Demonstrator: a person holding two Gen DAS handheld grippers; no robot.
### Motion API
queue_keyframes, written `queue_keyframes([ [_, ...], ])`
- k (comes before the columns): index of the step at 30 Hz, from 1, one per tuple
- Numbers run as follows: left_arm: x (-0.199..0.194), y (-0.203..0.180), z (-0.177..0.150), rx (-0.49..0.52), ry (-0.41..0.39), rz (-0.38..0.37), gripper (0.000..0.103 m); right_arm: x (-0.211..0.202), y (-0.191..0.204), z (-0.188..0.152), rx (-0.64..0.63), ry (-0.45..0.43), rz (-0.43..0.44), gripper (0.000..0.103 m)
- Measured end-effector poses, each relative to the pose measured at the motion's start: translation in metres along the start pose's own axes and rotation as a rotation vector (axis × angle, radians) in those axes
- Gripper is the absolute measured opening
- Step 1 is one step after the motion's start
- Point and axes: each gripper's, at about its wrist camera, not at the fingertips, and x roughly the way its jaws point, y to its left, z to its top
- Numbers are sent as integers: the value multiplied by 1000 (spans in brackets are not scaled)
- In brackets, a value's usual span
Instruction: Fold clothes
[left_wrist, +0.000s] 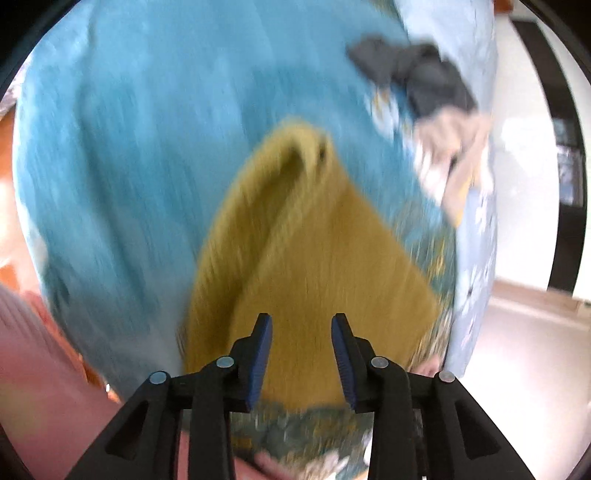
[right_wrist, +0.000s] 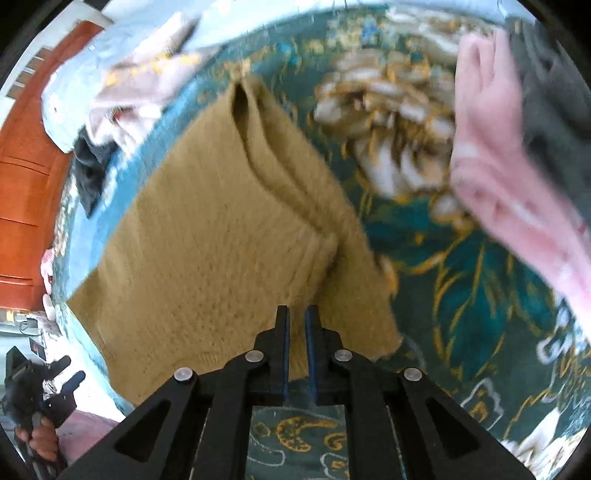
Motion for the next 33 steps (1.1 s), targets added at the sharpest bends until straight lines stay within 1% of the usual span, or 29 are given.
queue_keyframes([
  [3, -5, 3, 51, -44, -44, -38, 40, -12, -1, 17, 5, -55, 28, 24],
  [4, -1, -4, 57, -48, -61, -43, 44, -14, 1, 24, 12, -69, 50, 25],
  [5, 15, -20, 52, -50, -78, -46, 48, -16, 3, 32, 18, -82, 72, 26],
  [6, 30, -26, 45, -54, -86, -56, 49, -17, 6, 39, 23, -92, 95, 29],
  [7, 42, -28, 39, -59, -90, -71, 51, -16, 9, 46, 31, -102, 120, 35],
  [8, 55, -30, 32, -64, -94, -85, 53, -15, 10, 57, 48, -113, 144, 38],
  [9, 66, -30, 35, -75, -91, -103, 54, -13, 11, 65, 63, -120, 155, 43],
  [10, 85, -39, 44, -86, -89, -114, 55, -11, 11, 74, 78, -125, 166, 47],
  [11, 92, -43, 49, -95, -90, -122, 56, -9, 10, 84, 90, -128, 176, 47],
  [14, 85, -38, 50, -117, -102, -139, 56, 2, 14, 116, 111, -112, 197, 47],
  [15, 88, -37, 53, -122, -107, -142, 56, 5, 14, 123, 123, -103, 201, 47],
  [19, 95, -29, 69, -154, -110, -136, 57, 36, 11, 155, 216, -34, 229, 47],
  [22, 99, -27, 76, -167, -94, -140, 57, 57, 10, 177, 282, 15, 250, 47],
  [25, 109, -30, 83, -156, -50, -137, 57, 68, 9, 185, 306, 42, 267, 47],
  [27, 115, -33, 85, -141, -22, -126, 56, 73, 11, 191, 293, 56, 281, 47],
  [30, 123, -34, 87, -139, 0, -111, 55, 81, 13, 198, 280, 82, 284, 47],
  [32, 127, -34, 89, -146, 1, -108, 55, 83, 15, 202, 270, 84, 284, 42],
  [33, 128, -34, 90, -144, -3, -105, 54, 85, 15, 203, 268, 92, 269, 38],
])
